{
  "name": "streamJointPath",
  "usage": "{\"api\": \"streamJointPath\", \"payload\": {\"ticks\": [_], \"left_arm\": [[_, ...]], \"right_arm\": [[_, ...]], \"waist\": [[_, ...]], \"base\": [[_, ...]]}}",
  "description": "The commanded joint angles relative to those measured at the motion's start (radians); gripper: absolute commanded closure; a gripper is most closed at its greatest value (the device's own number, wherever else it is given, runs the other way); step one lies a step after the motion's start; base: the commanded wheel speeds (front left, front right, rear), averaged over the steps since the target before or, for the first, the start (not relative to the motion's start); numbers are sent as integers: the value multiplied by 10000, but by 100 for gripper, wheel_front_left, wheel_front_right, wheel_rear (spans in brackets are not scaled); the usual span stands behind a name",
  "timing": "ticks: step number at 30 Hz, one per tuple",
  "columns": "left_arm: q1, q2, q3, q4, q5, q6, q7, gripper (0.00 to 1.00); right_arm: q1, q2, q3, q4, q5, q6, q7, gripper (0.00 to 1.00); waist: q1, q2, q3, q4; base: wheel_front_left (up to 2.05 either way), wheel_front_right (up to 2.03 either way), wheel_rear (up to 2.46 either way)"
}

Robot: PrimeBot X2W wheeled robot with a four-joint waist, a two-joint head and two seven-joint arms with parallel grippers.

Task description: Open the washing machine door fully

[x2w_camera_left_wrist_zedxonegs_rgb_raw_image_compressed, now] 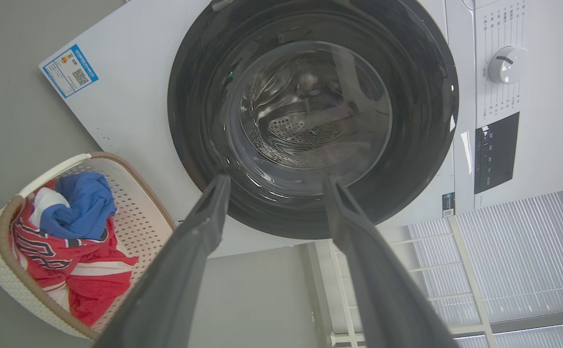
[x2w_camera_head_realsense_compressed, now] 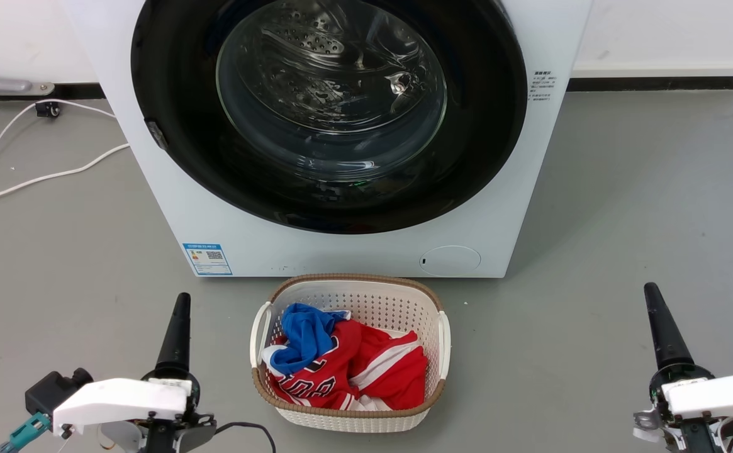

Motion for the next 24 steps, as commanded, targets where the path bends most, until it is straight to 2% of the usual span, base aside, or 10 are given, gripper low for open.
{"api": "streamJointPath", "payload": {"ticks": [1, 11, 13, 14, 24], "left_arm": [[-10, 16, -116, -339, 685, 145, -140, 0], [139, 17, -562, -631, 2899, 685, -532, 0], [149, 17, -613, -666, 3099, 708, -569, 0], [183, 17, -731, -777, 3622, 772, -673, 0], [236, 19, -1031, -1042, 4968, 822, -1013, 0]], "right_arm": [[24, -28, 82, -407, -837, 3, -141, 0], [327, -28, 378, -953, -3356, 3, -531, 0], [358, -28, 387, -986, -3550, 3, -568, 0], [444, -28, 415, -1083, -4108, 4, -678, 0], [641, -29, 455, -1424, -5633, 3, -1016, 0]], "waist": [[0, 0, 5, 2], [0, 0, 11, 18], [0, 0, 11, 20], [0, 0, 12, 25], [0, 0, 31, 66]], "base": [[0, 0, 0], [0, 0, 0], [0, 0, 0], [0, 0, 0], [0, 0, 0]]}}
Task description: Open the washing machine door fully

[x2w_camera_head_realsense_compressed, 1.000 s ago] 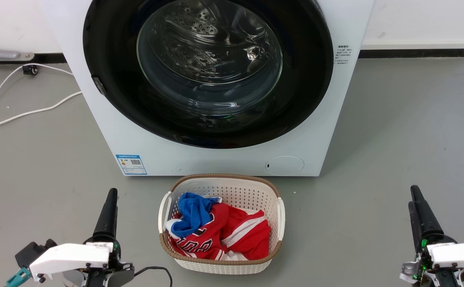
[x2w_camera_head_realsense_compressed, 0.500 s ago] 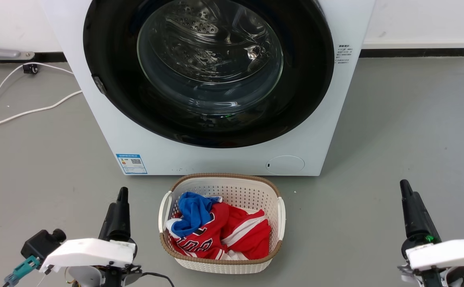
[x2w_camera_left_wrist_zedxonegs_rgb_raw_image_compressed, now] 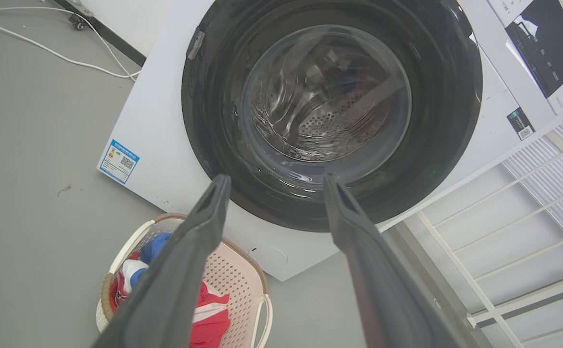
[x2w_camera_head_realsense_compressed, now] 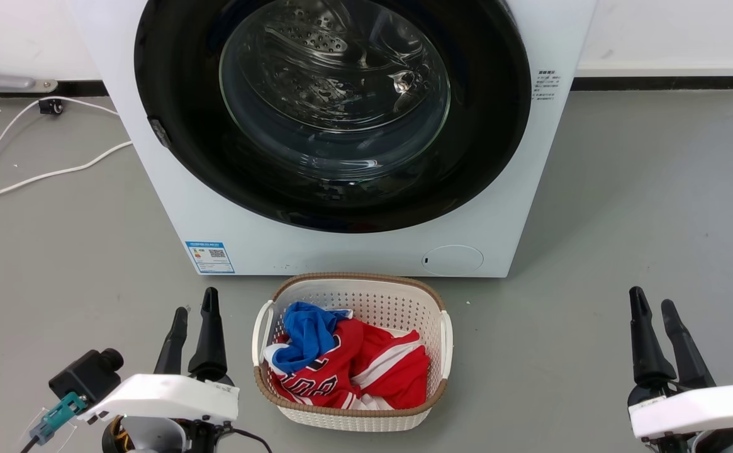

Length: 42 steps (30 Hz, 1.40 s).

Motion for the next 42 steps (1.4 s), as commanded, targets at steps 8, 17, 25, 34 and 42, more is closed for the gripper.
{"api": "streamJointPath", "payload": {"ticks": [8, 17, 25, 34, 42], "left_arm": [[85, 18, -197, -317, 1207, -4, -329, 0], [182, 18, -363, -386, 2275, -3, -590, 0], [296, 19, -530, -424, 3138, 48, -794, 0], [438, 18, -657, -419, 4029, 90, -1020, 0], [524, 19, -782, -363, 4713, 121, -1203, 0]], "right_arm": [[132, -26, 37, -474, -1343, 2, -335, 0], [307, -27, 42, -747, -2413, 2, -593, 0], [516, -26, 15, -914, -3185, 1, -813, 0], [739, -26, 3, -1084, -3975, 2, -1019, 0], [896, -25, -54, -1189, -4529, 2, -1208, 0]], "waist": [[0, 0, -5, 6], [0, 0, -9, -6], [0, 0, -40, 9], [0, 0, -64, 22], [0, 0, -36, 25]], "base": [[0, 0, 0], [0, 0, 0], [0, 0, 0], [0, 0, 0], [0, 0, 0]]}}
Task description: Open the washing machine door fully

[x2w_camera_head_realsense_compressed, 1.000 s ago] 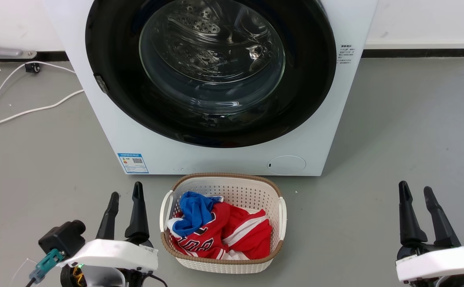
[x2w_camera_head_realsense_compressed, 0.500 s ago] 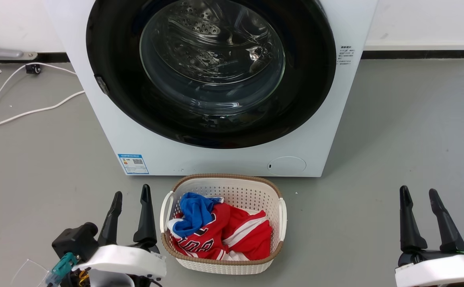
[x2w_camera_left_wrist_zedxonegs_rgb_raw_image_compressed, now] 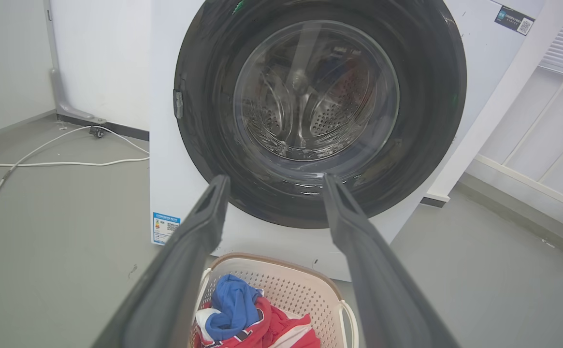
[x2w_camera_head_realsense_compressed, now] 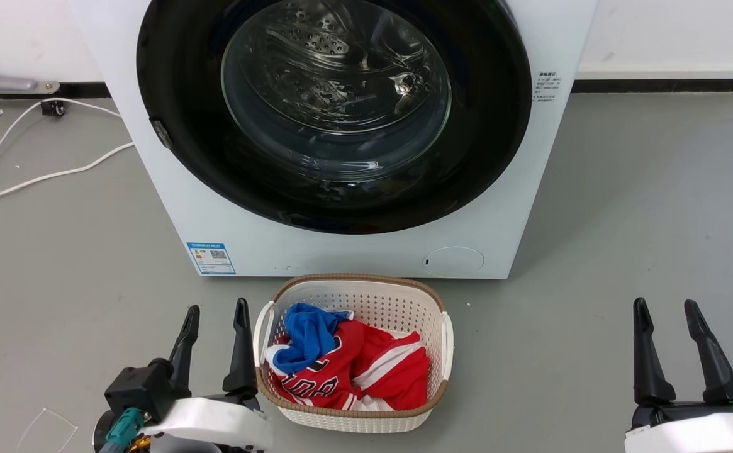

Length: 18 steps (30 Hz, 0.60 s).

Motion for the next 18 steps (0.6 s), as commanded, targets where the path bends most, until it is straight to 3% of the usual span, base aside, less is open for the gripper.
{"api": "streamJointPath", "payload": {"ticks": [1, 18], "left_arm": [[44, 12, -24, -35, 292, 37, -113, 0], [173, 11, -224, 45, 1529, 78, -509, 0]], "right_arm": [[115, -19, -20, -141, -249, 0, -115, 0], [370, -18, -27, -387, -1429, 0, -507, 0]], "waist": [[0, -1, 9, 5], [0, -1, 73, 21]], "base": [[0, 0, 0], [0, 0, 0]]}}
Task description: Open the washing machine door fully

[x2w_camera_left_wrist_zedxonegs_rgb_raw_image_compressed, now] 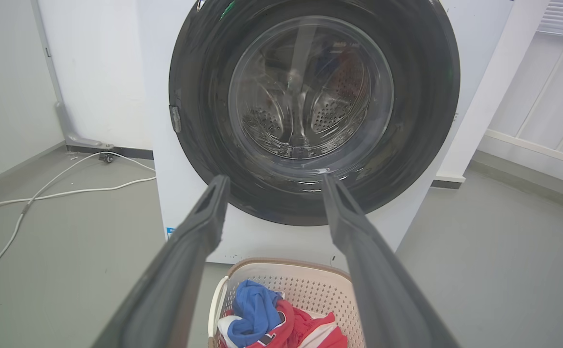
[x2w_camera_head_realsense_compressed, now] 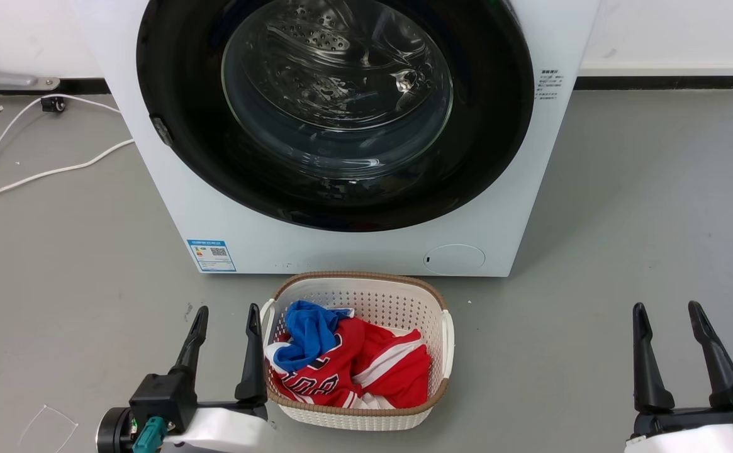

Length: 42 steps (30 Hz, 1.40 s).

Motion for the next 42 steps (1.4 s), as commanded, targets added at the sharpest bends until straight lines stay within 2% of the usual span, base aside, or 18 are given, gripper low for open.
{"api": "streamJointPath", "payload": {"ticks": [1, 16, 26, 36, 37, 38, 39, 41, 42], "left_arm": [[59, 7, -27, -16, 255, 70, -111, 0], [165, 7, -111, 63, 1106, 146, -356, 0], [149, 7, -90, 181, 986, 180, -344, 0], [163, 7, -69, 268, 1031, 234, -344, 0], [162, 7, -71, 276, 1034, 239, -344, 0], [161, 7, -69, 288, 1025, 236, -344, 0], [157, 7, -74, 299, 1001, 234, -344, 0], [148, 7, -67, 309, 979, 242, -344, 0], [147, 7, -62, 316, 975, 245, -344, 0]], "right_arm": [[136, -16, 6, -123, -201, 0, -101, 0], [325, -14, -2, -40, -331, -1, -349, 0], [264, -13, -66, 181, 159, -1, -336, 0], [218, -13, -1, 253, 166, -1, -336, 0], [217, -13, 11, 245, 153, -1, -336, 47], [208, -13, 15, 220, 150, -1, -336, 77], [212, -13, 83, 210, 173, -1, -336, 100], [226, -11, 131, 212, 458, -1, -336, 100], [224, -22, -12, 272, 1031, -6, -336, 100]], "waist": [[0, 0, 6, 0], [0, 0, 11, 6], [0, 0, 7, 39], [0, 0, -26, 45], [0, 0, -28, 45], [0, 0, -30, 44], [0, 0, -31, 44], [0, 0, -38, 36], [0, 0, -42, 31]], "base": [[0, 0, 0], [0, 0, 0], [0, 0, 0], [0, 0, 0], [0, 0, 0], [0, 0, 0], [0, 0, 0], [0, 0, 0], [0, 0, 0]]}}
